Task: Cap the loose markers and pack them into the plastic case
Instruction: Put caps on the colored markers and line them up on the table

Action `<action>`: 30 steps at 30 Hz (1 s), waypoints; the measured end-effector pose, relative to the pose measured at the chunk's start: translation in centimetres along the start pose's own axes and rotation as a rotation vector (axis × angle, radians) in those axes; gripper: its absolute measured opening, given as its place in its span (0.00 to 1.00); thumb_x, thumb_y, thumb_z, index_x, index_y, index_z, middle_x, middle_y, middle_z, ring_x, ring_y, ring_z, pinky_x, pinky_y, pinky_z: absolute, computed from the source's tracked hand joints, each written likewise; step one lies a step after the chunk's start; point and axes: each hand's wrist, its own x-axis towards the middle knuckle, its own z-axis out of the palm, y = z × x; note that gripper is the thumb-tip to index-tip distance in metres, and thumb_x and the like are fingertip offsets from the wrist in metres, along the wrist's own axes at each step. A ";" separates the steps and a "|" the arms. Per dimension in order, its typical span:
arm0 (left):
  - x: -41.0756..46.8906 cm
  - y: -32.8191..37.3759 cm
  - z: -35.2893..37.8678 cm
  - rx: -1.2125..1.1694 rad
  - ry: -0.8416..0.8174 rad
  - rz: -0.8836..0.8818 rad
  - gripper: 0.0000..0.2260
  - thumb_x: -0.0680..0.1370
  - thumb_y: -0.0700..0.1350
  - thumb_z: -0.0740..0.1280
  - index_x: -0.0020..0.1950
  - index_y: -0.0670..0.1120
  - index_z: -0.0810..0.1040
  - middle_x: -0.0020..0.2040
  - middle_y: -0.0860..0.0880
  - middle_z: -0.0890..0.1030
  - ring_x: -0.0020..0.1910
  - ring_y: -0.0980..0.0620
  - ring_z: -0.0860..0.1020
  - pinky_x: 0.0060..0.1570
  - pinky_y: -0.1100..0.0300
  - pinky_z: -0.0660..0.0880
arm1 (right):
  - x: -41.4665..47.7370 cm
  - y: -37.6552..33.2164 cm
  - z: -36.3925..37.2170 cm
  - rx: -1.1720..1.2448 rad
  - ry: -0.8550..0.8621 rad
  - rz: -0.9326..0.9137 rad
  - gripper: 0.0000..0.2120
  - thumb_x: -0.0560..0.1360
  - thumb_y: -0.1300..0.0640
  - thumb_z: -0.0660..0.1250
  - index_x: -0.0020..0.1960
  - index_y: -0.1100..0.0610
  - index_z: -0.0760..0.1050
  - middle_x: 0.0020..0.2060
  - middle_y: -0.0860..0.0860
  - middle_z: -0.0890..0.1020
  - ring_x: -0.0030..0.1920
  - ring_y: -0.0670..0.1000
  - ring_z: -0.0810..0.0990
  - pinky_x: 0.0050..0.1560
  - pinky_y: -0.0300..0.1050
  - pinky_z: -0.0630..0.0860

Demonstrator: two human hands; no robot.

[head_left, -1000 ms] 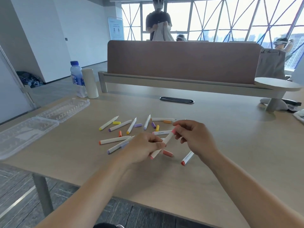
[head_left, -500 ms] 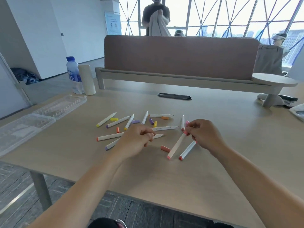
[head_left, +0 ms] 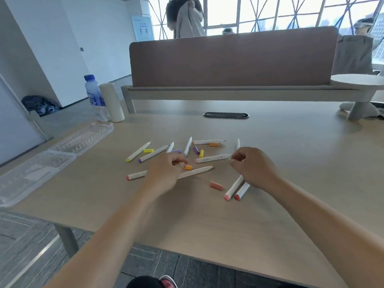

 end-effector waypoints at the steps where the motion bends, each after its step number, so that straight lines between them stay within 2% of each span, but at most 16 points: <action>1: 0.0 0.0 -0.2 0.013 0.003 0.000 0.10 0.82 0.44 0.62 0.54 0.54 0.82 0.60 0.57 0.76 0.44 0.61 0.74 0.42 0.67 0.69 | 0.1 -0.2 0.3 -0.004 -0.002 -0.014 0.04 0.76 0.52 0.67 0.43 0.49 0.78 0.42 0.45 0.81 0.43 0.48 0.79 0.40 0.43 0.73; 3: 0.1 -0.2 -0.4 0.053 -0.004 0.002 0.09 0.81 0.45 0.63 0.55 0.53 0.82 0.56 0.57 0.76 0.43 0.60 0.74 0.37 0.68 0.66 | 0.2 -0.7 0.7 -0.022 -0.018 -0.033 0.04 0.76 0.52 0.66 0.43 0.48 0.77 0.41 0.45 0.80 0.43 0.48 0.79 0.40 0.43 0.73; 8: 0.1 0.0 0.3 0.199 -0.067 0.000 0.09 0.79 0.49 0.67 0.58 0.55 0.81 0.50 0.57 0.79 0.49 0.55 0.75 0.50 0.60 0.72 | 0.1 -1.6 1.5 -0.003 -0.064 -0.063 0.08 0.77 0.53 0.66 0.39 0.48 0.74 0.36 0.46 0.79 0.38 0.47 0.75 0.34 0.40 0.68; 12: 0.1 0.4 1.0 0.296 -0.110 0.051 0.10 0.79 0.46 0.66 0.59 0.52 0.81 0.53 0.54 0.81 0.49 0.55 0.76 0.49 0.63 0.70 | -0.2 -1.9 1.7 0.007 -0.047 -0.078 0.10 0.77 0.52 0.67 0.37 0.48 0.74 0.33 0.45 0.79 0.35 0.46 0.75 0.34 0.41 0.69; 16: -0.1 0.3 1.3 0.410 -0.135 0.063 0.09 0.80 0.45 0.63 0.55 0.51 0.82 0.51 0.50 0.82 0.47 0.51 0.79 0.48 0.58 0.75 | -0.4 -1.7 1.7 -0.003 -0.042 -0.084 0.08 0.77 0.52 0.66 0.40 0.51 0.77 0.35 0.48 0.81 0.35 0.48 0.77 0.36 0.43 0.71; 18: -0.4 0.2 0.9 0.306 -0.171 0.040 0.08 0.81 0.46 0.63 0.53 0.51 0.81 0.48 0.50 0.82 0.45 0.52 0.79 0.45 0.58 0.74 | -0.6 -1.8 1.7 -0.004 -0.039 -0.079 0.08 0.77 0.52 0.66 0.40 0.50 0.77 0.35 0.48 0.81 0.35 0.48 0.77 0.36 0.42 0.71; 21: -0.6 -0.8 -0.6 -0.063 -0.160 -0.032 0.07 0.78 0.48 0.66 0.42 0.53 0.82 0.38 0.53 0.81 0.38 0.54 0.77 0.40 0.60 0.69 | -0.7 -2.7 1.9 0.001 -0.051 -0.097 0.08 0.78 0.54 0.66 0.40 0.51 0.78 0.36 0.48 0.82 0.37 0.48 0.78 0.37 0.39 0.70; 24: -0.5 -2.3 -2.2 -0.383 -0.090 -0.102 0.08 0.77 0.45 0.68 0.40 0.47 0.83 0.31 0.50 0.79 0.30 0.55 0.74 0.35 0.60 0.69 | -0.6 -3.9 2.7 -0.014 -0.083 -0.112 0.07 0.78 0.55 0.66 0.43 0.53 0.80 0.39 0.50 0.84 0.41 0.50 0.80 0.39 0.40 0.72; 27: -0.6 -3.5 -3.5 -0.526 -0.087 -0.136 0.08 0.78 0.42 0.68 0.47 0.39 0.84 0.34 0.40 0.80 0.30 0.52 0.75 0.31 0.62 0.69 | 0.2 -5.2 3.8 -0.027 -0.109 -0.143 0.07 0.78 0.54 0.66 0.43 0.53 0.81 0.38 0.50 0.83 0.37 0.49 0.78 0.38 0.42 0.70; 29: -0.7 -4.0 -4.1 -0.575 -0.091 -0.129 0.07 0.77 0.41 0.69 0.46 0.39 0.84 0.38 0.36 0.82 0.31 0.51 0.75 0.30 0.63 0.70 | 1.1 -6.0 4.9 -0.037 -0.131 -0.169 0.07 0.77 0.54 0.67 0.42 0.51 0.80 0.36 0.46 0.81 0.37 0.46 0.76 0.38 0.42 0.70; 30: -0.7 -4.2 -4.4 -0.591 -0.096 -0.124 0.06 0.77 0.41 0.69 0.43 0.41 0.84 0.37 0.37 0.82 0.31 0.50 0.75 0.29 0.63 0.70 | 1.6 -6.3 5.5 -0.046 -0.146 -0.182 0.06 0.77 0.54 0.67 0.42 0.49 0.80 0.37 0.44 0.81 0.39 0.46 0.77 0.42 0.43 0.72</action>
